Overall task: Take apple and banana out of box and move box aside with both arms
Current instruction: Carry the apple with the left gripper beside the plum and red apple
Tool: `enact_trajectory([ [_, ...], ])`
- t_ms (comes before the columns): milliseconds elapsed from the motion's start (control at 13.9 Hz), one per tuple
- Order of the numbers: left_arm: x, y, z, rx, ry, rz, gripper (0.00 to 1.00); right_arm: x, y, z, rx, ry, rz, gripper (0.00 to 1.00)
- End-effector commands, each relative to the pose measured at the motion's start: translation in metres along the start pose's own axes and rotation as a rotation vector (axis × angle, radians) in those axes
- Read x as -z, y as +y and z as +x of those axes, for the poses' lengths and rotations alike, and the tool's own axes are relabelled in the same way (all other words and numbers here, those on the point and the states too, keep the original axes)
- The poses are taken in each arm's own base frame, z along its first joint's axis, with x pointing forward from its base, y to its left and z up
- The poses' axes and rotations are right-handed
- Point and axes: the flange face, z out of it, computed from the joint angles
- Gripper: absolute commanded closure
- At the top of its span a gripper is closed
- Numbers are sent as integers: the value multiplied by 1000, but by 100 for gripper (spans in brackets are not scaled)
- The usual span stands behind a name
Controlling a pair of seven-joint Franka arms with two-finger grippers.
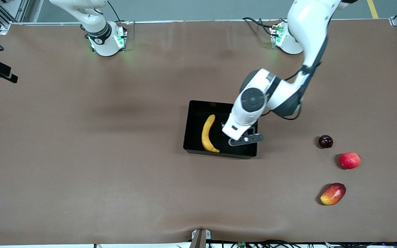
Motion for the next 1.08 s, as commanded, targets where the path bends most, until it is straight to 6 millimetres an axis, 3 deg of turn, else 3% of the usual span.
enact_trajectory([
  [0, 48, -65, 46, -40, 44, -15, 100, -42, -13, 31, 33, -88, 8, 0],
  [216, 62, -147, 95, -95, 70, -27, 100, -46, -13, 33, 33, -96, 10, 0],
  [361, 51, -199, 117, -146, 58, -20, 100, -47, -13, 34, 31, -99, 10, 0],
  [505, 28, -246, 136, -145, 42, -10, 100, -49, -15, 34, 31, -103, 11, 0],
  [865, -37, -300, 167, -162, 87, 70, 100, -50, -15, 34, 30, -103, 13, 0],
  [1010, -60, -310, 174, -167, 104, 66, 100, -50, -17, 34, 27, -103, 18, 0],
])
